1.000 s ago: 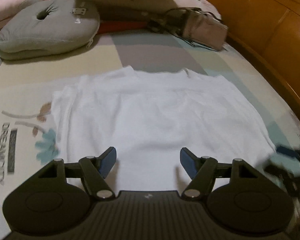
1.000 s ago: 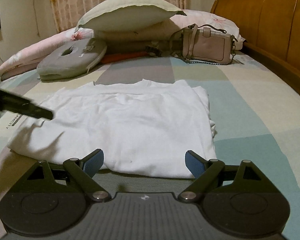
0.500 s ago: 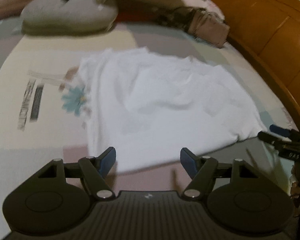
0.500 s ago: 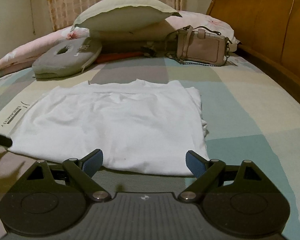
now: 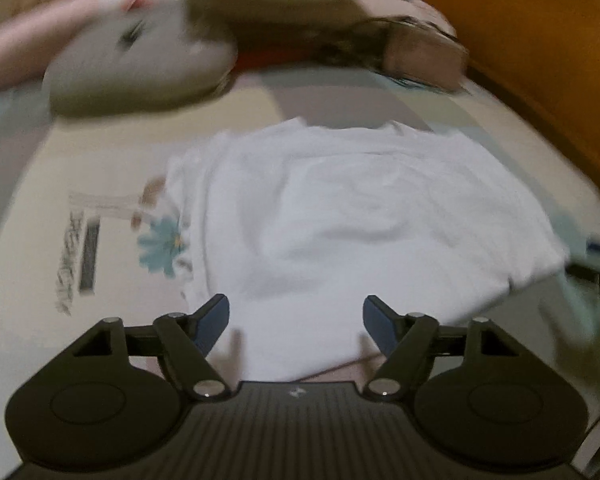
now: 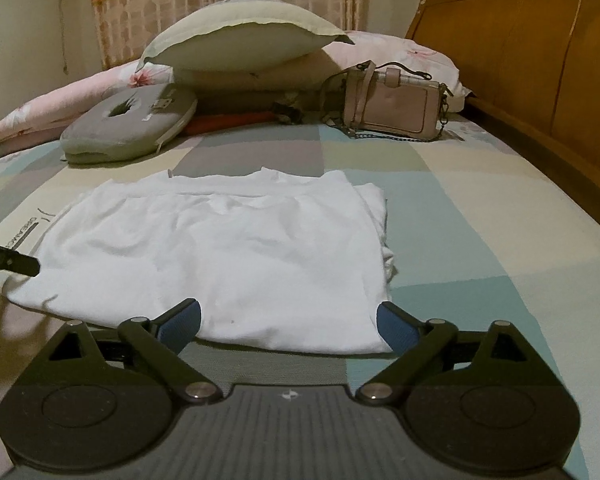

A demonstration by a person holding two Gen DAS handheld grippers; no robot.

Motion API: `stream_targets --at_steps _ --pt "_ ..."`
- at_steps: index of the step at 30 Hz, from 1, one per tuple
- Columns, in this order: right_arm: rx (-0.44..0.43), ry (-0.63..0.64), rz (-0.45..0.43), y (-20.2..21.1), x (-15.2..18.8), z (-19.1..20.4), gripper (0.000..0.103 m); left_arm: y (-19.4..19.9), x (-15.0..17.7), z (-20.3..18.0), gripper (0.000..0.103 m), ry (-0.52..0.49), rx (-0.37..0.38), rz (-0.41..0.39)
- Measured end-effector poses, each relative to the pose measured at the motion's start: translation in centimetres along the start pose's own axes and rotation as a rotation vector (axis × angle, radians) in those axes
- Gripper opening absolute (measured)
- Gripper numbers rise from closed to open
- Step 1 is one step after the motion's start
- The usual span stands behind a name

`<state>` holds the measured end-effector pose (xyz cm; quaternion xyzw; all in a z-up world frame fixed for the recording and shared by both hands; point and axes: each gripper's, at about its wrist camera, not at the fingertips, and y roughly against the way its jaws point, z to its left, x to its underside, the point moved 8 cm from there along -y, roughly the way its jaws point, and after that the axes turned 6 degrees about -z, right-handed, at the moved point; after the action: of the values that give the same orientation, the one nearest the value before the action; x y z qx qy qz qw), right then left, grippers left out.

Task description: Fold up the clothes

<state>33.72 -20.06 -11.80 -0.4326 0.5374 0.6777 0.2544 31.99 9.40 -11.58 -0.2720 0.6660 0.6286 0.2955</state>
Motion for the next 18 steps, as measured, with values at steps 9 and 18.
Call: stream_targets --at_steps 9,18 --pt "0.035 0.228 0.025 -0.1 2.0 1.1 0.098 1.4 3.1 -9.7 0.085 -0.719 -0.103 -0.119" --pt "-0.089 0.359 0.037 -0.4 0.9 3.4 0.099 -0.3 4.0 -10.0 0.092 -0.790 -0.126 -0.166"
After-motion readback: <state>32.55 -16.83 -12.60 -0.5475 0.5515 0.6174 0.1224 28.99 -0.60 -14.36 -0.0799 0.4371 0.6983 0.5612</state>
